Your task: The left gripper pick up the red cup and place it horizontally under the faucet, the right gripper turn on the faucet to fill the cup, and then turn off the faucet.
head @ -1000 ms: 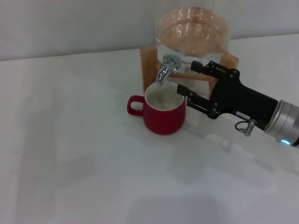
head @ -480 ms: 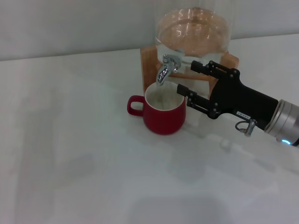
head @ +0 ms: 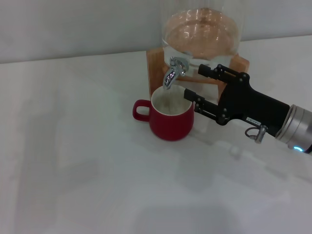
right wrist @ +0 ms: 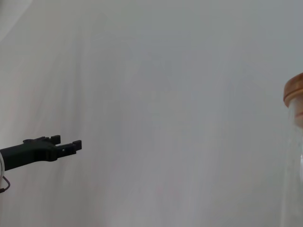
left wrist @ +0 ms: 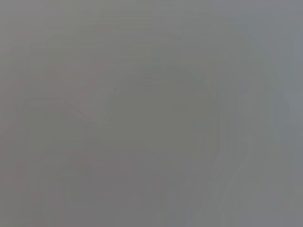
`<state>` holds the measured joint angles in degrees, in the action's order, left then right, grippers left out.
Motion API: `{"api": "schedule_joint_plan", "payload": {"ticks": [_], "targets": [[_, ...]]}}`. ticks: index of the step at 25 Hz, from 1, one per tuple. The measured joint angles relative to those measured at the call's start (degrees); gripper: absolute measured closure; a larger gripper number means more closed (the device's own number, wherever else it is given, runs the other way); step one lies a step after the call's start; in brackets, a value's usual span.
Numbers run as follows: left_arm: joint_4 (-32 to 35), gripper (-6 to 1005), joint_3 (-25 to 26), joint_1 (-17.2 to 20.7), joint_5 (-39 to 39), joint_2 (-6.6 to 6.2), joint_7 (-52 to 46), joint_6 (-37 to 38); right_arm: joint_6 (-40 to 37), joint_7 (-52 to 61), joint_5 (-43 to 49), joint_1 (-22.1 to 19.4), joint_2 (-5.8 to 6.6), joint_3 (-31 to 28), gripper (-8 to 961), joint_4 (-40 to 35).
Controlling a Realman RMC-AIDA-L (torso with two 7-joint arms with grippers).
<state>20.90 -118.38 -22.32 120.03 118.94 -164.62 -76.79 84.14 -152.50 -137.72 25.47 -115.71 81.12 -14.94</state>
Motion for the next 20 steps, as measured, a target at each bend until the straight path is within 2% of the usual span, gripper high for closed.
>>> {"api": "schedule_joint_plan", "payload": {"ticks": [20], "targets": [[-0.87, 138, 0.01, -1.00, -0.45, 0.06, -0.01, 0.14, 2.17, -0.20, -0.51, -0.72, 0.13, -0.45, 315, 0.00]]}}
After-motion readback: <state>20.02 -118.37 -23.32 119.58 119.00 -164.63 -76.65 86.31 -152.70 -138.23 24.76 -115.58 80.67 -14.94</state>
